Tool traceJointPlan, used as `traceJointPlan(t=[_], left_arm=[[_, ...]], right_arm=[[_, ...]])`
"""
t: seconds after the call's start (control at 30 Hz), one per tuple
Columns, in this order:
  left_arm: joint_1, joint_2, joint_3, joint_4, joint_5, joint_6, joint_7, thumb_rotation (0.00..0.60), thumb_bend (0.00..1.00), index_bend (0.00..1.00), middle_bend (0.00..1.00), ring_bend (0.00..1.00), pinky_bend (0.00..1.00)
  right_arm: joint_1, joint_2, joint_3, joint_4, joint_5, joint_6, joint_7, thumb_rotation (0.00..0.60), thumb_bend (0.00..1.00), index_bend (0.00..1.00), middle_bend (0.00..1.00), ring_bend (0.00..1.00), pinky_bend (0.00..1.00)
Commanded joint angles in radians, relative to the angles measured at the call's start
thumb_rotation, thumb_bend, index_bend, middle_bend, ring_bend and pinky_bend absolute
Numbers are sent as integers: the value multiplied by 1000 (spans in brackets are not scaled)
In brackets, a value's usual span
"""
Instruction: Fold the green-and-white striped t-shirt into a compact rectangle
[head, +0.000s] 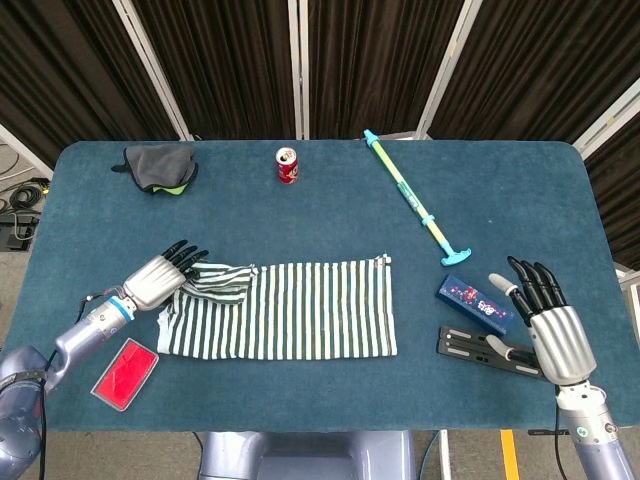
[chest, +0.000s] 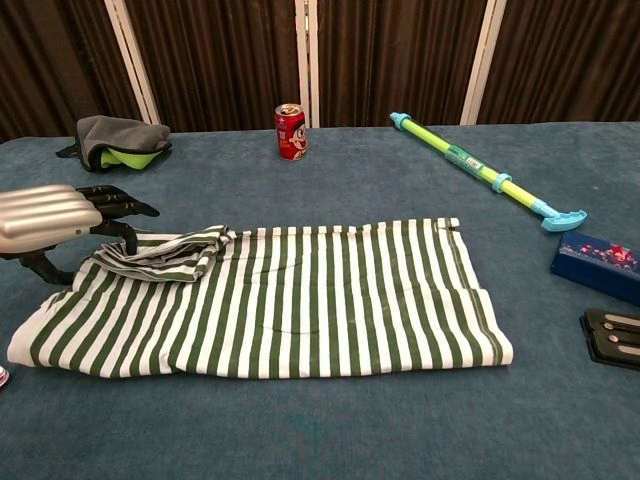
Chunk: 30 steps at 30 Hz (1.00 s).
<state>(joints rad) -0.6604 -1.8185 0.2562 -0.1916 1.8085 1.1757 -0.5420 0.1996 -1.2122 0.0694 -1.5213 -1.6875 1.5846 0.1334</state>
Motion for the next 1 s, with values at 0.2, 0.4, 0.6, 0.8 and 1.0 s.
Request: traceJointPlan(t=[0.2,0.4,0.6,0.8,1.0], left_arm=[[-7,-5,-9,-1,-10,6,-2,600,448,451,0,0,0],[-13,-16,-12,-4,-14,5,2,600,454,576,0,0,0],[-20,-27,-21,-4,-22,6,3,600,487,633,0,0,0],[-26,-30,-33,-5,-34,12,2,600,558,744,0,0,0],[-26,-25,-30,-3,-32,18,11,600,586,858,0,0,0]], right_arm=[[0,0,-1,-1,-4,2,-2,600,0,222,0,0,0],[0,-1,-1,-2,-5,3,-3,600,0,222,0,0,0],[-1,-1,-1,-2,-4,4,-2,600,0,222,0,0,0],[0,-1,-1,-1,-5,2,-2,600,0,222,0,0,0],[-1,-2,-2,-1,-6,3,-3,600,0,223,0,0,0]])
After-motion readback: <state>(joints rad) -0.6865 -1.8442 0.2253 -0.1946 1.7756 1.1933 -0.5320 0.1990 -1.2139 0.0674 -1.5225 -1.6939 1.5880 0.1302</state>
